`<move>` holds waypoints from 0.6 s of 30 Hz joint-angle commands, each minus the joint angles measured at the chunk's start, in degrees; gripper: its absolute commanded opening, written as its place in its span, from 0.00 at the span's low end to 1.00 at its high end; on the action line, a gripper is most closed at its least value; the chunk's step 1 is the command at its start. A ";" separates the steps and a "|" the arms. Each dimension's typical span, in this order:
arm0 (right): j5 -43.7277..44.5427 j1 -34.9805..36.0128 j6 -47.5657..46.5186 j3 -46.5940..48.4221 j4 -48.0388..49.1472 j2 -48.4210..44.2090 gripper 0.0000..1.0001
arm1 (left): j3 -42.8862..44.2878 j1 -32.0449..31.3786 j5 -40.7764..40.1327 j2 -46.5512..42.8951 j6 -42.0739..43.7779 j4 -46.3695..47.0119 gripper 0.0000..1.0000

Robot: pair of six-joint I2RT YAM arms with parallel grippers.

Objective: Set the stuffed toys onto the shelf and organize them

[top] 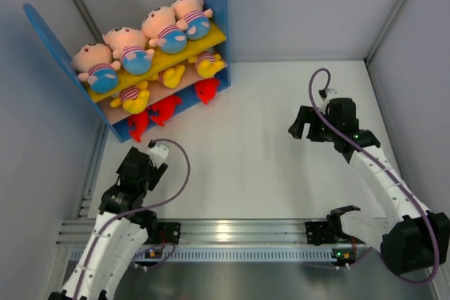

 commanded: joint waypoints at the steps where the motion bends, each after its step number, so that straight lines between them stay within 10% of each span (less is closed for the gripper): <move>1: 2.57 -1.02 -1.38 -3.36 2.04 -3.81 0.90 | -3.39 6.37 -5.51 -5.50 -1.96 3.96 0.82; 12: 5.82 -0.94 -1.30 -9.00 14.42 -6.90 0.91 | -4.37 27.28 -4.82 -13.16 -7.14 4.67 0.86; 18: 7.93 -0.94 -2.43 -6.89 16.72 -1.98 0.91 | -4.72 28.62 -3.59 -12.55 -6.62 4.84 0.86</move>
